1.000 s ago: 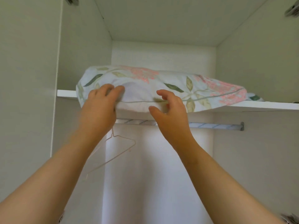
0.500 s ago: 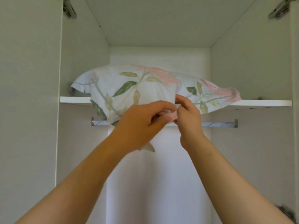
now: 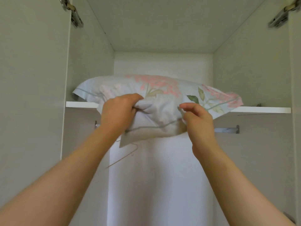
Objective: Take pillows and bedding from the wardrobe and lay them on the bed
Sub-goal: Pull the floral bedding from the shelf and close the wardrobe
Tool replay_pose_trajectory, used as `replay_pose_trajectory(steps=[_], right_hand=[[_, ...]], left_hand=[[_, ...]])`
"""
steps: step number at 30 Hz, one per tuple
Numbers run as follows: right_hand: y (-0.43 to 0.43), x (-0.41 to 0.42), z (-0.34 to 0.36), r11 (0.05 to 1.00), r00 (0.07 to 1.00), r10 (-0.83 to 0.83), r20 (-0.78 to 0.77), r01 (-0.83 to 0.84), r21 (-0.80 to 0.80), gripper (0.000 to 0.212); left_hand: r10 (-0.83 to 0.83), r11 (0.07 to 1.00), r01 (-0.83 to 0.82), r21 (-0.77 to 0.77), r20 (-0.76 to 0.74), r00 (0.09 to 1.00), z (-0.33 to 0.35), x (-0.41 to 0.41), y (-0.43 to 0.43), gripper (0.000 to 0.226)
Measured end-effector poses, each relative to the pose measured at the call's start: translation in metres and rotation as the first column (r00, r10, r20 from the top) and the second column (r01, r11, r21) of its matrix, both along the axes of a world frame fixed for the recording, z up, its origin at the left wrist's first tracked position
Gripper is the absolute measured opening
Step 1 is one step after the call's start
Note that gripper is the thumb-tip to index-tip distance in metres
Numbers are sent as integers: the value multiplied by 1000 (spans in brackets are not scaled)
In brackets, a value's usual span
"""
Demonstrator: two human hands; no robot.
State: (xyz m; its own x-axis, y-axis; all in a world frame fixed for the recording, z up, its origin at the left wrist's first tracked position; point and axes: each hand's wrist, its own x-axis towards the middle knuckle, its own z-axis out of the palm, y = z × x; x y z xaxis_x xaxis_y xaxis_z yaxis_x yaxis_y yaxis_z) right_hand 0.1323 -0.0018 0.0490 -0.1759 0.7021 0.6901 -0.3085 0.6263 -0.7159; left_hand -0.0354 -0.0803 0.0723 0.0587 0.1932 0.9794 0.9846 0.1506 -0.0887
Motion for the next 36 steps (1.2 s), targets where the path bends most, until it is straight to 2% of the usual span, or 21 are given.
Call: replay_pose_trajectory(steps=[3, 5, 6, 8, 9, 10, 12, 13, 15, 16, 17, 20, 21, 23, 25, 27, 29, 31, 33, 34, 36], right_hand=[[-6, -13, 2, 986, 991, -128, 46, 122, 114, 27], [-10, -17, 4, 973, 978, -205, 27, 200, 118, 29], [-10, -17, 4, 975, 978, -208, -10, 209, 71, 33], [-7, -14, 3, 979, 976, -200, -80, 196, -60, 44], [-3, -12, 0, 973, 974, -212, -83, 202, -108, 47], [-2, -9, -3, 967, 971, -228, -68, 218, -132, 50], [-1, -7, -7, 963, 974, -225, -33, 217, -158, 61], [-2, -7, -6, 969, 982, -187, -34, 178, -169, 67], [-1, -9, -4, 981, 996, -41, -81, 25, -193, 75], [1, -10, -3, 977, 996, 23, -92, -42, -208, 77], [2, -11, -3, 975, 995, 58, -79, -74, -209, 77], [7, -12, -7, 985, 1000, 2, -29, -7, -171, 72], [8, -12, -9, 987, 999, -18, -37, 12, -162, 69], [4, -11, -8, 989, 998, -51, -34, 46, -137, 64], [4, -5, -5, 989, 995, -102, -14, 100, -105, 61], [5, 8, -2, 982, 984, -179, 15, 179, -65, 59], [6, 18, -2, 947, 942, -319, 108, 321, 0, 57], [5, 25, -4, 880, 861, -468, 197, 475, 16, 54], [5, 30, -4, 848, 833, -511, 213, 529, -35, 50], [5, 33, -4, 846, 835, -510, 203, 531, -58, 48], [6, 39, -5, 841, 833, -517, 197, 538, -67, 44]], left_hand=[[-50, 999, 51, 12, -31, 998, -25, 22, 3, 33], [-113, 993, 110, -46, -76, 991, -36, 40, 9, 31], [-178, 976, 165, -140, -84, 980, -38, 48, 9, 32], [-324, 902, 306, -305, -8, 946, -38, 57, 4, 43], [-366, 879, 356, -317, 32, 930, -35, 56, -1, 46], [-364, 895, 353, -272, 9, 931, -30, 51, -6, 46], [-129, 988, 116, -105, -128, 983, -13, 36, -11, 46], [17, 996, -26, -85, -105, 994, -4, 28, -13, 53], [167, 958, -138, -252, 101, 981, 13, 17, -15, 81], [206, 926, -136, -352, 171, 964, 17, 13, -10, 91], [252, 892, -157, -424, 178, 951, 16, 11, -5, 94], [359, 843, -297, -449, 58, 931, 7, 1, 9, 82], [385, 848, -350, -398, 11, 923, 4, -2, 12, 72], [384, 897, -398, -192, -107, 917, 2, -7, 15, 40], [378, 922, -388, -9, -203, 903, 2, -6, 14, 23], [333, 941, -337, 23, -232, 914, -1, 4, 10, 19], [300, 954, -294, 62, -262, 917, -10, 23, 9, 17], [234, 972, -229, 53, -285, 930, -30, 42, 17, 15], [169, 985, -169, 29, -317, 933, -48, 58, 23, 15], [156, 984, -176, -33, -324, 933, -53, 65, 21, 20], [168, 933, -251, -258, -303, 938, -45, 80, 10, 34]])
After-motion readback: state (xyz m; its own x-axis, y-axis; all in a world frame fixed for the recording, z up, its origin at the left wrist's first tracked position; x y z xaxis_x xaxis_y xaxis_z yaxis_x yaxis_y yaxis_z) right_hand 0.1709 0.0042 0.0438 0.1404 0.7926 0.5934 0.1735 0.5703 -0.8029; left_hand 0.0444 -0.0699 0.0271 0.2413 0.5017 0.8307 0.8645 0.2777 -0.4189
